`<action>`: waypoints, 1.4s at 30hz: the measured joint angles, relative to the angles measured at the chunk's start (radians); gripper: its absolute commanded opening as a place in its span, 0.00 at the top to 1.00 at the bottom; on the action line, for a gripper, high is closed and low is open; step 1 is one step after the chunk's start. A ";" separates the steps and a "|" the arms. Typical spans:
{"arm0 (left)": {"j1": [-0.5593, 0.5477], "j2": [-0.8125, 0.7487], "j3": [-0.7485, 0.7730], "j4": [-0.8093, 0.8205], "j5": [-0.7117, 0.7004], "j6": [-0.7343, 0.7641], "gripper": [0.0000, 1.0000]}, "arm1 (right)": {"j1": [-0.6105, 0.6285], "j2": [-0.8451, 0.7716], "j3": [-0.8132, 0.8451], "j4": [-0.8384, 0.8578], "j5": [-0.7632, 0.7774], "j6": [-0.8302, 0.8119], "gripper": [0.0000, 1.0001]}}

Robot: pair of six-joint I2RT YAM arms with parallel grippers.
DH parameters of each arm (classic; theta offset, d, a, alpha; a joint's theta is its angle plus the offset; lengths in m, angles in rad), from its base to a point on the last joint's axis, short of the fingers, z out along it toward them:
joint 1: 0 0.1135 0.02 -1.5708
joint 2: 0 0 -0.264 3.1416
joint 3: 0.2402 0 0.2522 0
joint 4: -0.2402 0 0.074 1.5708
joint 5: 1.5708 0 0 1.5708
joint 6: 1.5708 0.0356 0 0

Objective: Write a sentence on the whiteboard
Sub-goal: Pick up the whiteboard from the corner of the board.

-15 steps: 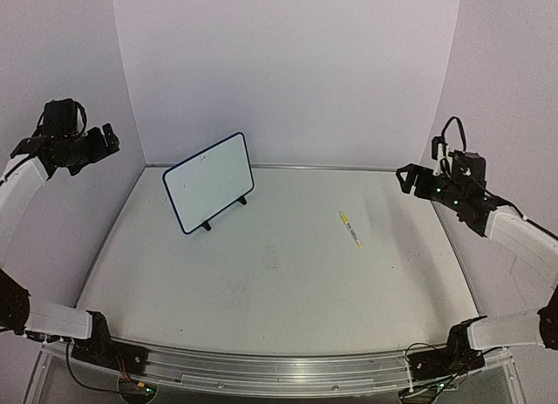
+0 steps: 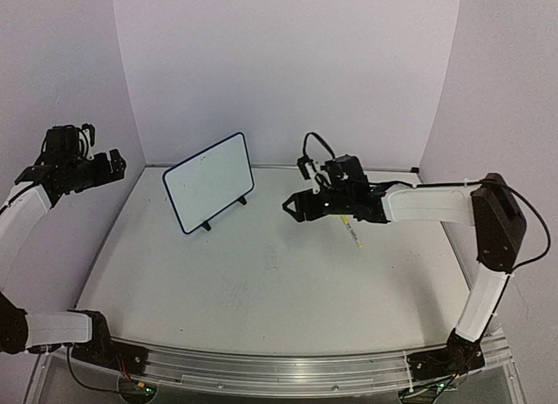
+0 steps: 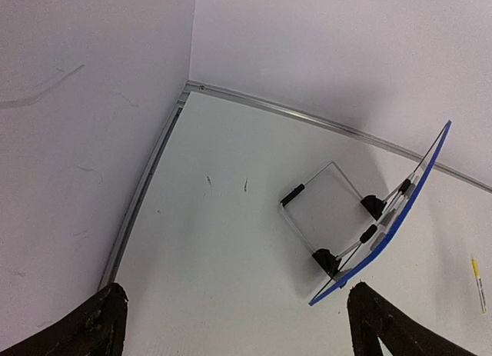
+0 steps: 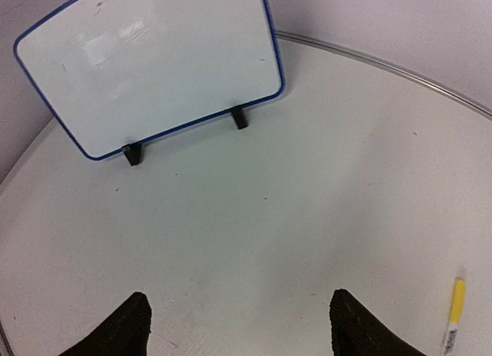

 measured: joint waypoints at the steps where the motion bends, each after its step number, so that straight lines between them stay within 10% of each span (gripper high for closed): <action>1: 0.000 -0.009 -0.002 0.014 0.000 0.004 0.01 | 0.032 0.055 0.042 0.001 -0.002 -0.008 0.30; 15: 0.000 -0.063 -0.061 0.095 0.040 0.004 0.01 | 0.263 0.629 0.560 0.062 -0.016 -0.003 0.40; 30: -0.005 -0.023 -0.250 0.385 0.517 -0.133 0.01 | 0.255 0.651 0.509 0.107 0.014 0.034 0.33; 42: -0.083 0.507 0.238 0.285 0.610 0.132 0.04 | 0.255 0.487 0.294 0.149 0.024 0.056 0.31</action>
